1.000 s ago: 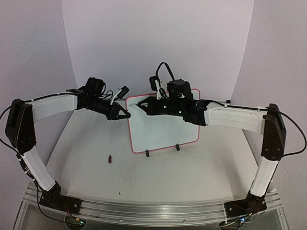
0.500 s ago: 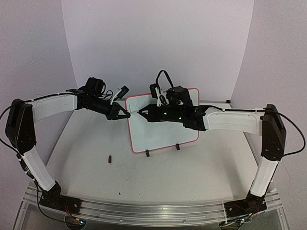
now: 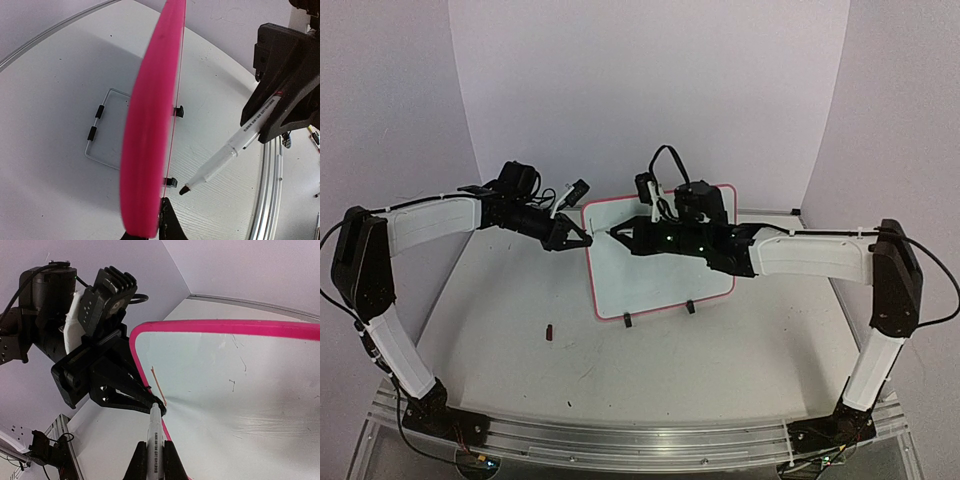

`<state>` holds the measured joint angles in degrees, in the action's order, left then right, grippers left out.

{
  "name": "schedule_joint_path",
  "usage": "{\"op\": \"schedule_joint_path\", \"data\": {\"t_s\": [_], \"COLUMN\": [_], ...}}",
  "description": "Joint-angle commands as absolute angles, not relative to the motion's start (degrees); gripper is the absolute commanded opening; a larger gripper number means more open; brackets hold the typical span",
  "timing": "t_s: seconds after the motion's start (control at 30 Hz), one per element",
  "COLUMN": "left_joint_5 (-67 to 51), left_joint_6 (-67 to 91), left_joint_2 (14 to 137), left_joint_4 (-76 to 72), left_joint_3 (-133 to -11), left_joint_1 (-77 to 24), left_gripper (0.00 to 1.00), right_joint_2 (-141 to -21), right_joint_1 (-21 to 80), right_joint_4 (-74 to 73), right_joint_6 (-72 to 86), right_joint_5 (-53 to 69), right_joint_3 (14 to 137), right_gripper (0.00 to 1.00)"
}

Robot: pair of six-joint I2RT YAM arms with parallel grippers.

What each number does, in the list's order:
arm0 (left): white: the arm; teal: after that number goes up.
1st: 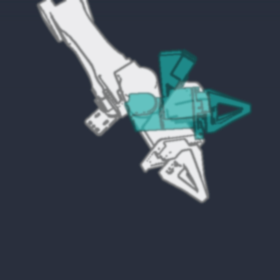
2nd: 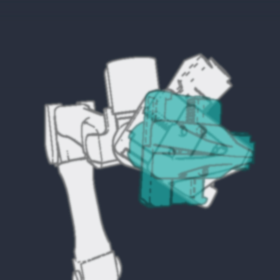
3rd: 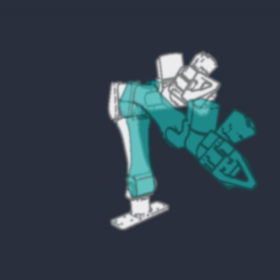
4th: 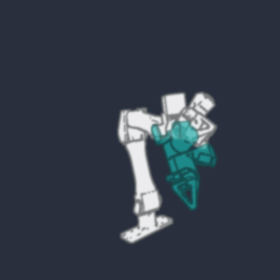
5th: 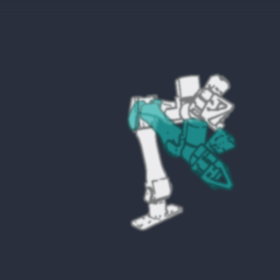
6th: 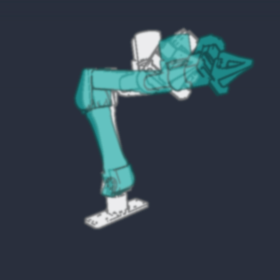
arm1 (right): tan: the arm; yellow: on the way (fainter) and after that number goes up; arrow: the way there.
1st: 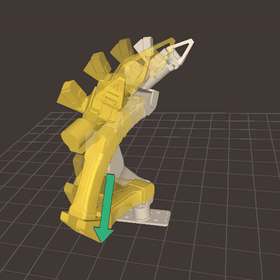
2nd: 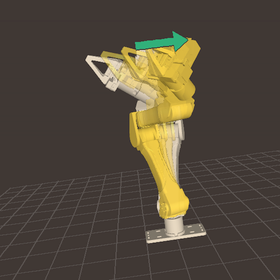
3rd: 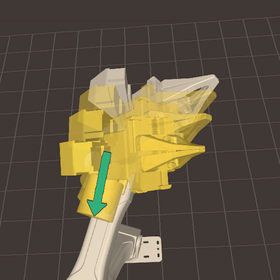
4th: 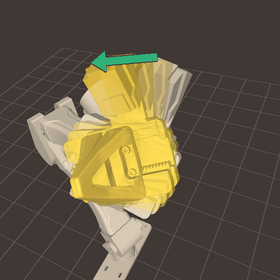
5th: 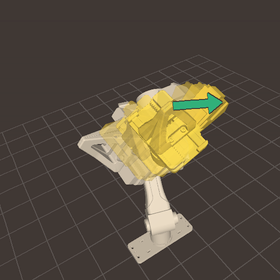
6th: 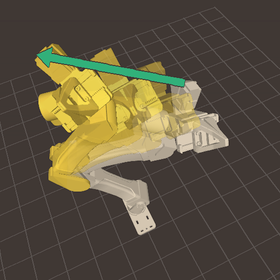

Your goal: Write a sentence on the whiteboard

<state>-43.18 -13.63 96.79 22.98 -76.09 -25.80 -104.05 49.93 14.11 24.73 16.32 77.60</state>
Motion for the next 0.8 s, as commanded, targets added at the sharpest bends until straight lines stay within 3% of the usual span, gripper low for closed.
{"op": "schedule_joint_path", "data": {"t_s": [0.0, 0.77], "left_joint_5": [-38.4, -38.3], "left_joint_6": [-15.8, -15.8], "left_joint_2": [97.2, 97.6], "left_joint_4": [24.1, 24.2], "left_joint_3": [-75.7, -75.8], "left_joint_1": [-25.6, -25.6], "left_gripper": [0.0, 0.0], "right_joint_2": [-101.6, -105.6], "right_joint_1": [50.4, 50.5], "right_joint_4": [17.6, 17.7], "right_joint_6": [23.6, 24.8], "right_joint_5": [14.9, 13.0], "right_joint_3": [77.9, 81.1], "right_gripper": [0.0, 0.0]}}
